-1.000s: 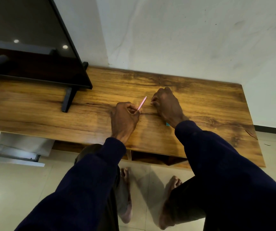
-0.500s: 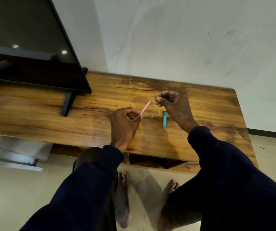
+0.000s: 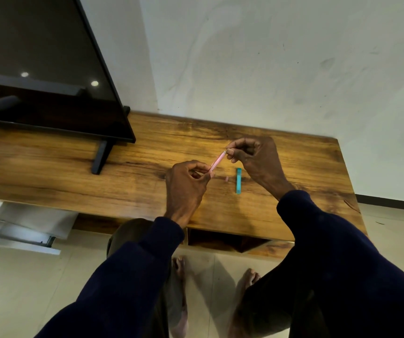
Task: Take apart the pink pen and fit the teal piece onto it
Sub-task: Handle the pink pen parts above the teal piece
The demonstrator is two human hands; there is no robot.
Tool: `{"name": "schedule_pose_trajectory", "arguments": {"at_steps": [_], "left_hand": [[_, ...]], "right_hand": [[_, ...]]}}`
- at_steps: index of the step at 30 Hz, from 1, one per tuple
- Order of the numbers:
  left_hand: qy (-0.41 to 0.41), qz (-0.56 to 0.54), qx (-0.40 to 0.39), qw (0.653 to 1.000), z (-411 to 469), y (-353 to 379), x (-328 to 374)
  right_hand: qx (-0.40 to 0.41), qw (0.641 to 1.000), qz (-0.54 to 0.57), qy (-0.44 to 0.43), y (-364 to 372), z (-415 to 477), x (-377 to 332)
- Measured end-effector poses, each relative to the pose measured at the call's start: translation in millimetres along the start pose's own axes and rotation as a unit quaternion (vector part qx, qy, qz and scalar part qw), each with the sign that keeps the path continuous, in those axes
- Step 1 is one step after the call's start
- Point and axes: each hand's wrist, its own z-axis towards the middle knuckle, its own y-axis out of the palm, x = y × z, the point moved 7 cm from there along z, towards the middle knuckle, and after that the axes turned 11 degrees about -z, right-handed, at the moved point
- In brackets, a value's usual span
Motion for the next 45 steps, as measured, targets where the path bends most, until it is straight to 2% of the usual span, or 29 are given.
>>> {"name": "schedule_pose_trajectory", "arguments": {"at_steps": [15,24,33,41,45], "left_hand": [[0.006,0.014,-0.009,1.000,0,-2,-4],[0.009,0.019,-0.003,1.000,0,-3,-7],[0.003,0.016,-0.003,1.000,0,-2,-10],[0.011,0.016,-0.002,1.000,-1,-2,-12],[0.004,0.013,-0.004,1.000,-1,-2,-14]], "right_hand": [[-0.024,1.000,-0.009,-0.006,4,-5,-6],[-0.036,0.994,-0.088,-0.048,2,-6,-18],[-0.047,0.949,-0.265,-0.167,4,-10,-38],[-0.042,0.937,-0.296,-0.177,9,-13,-38],[-0.070,0.913,-0.347,-0.201,17,-14,-37]]}}
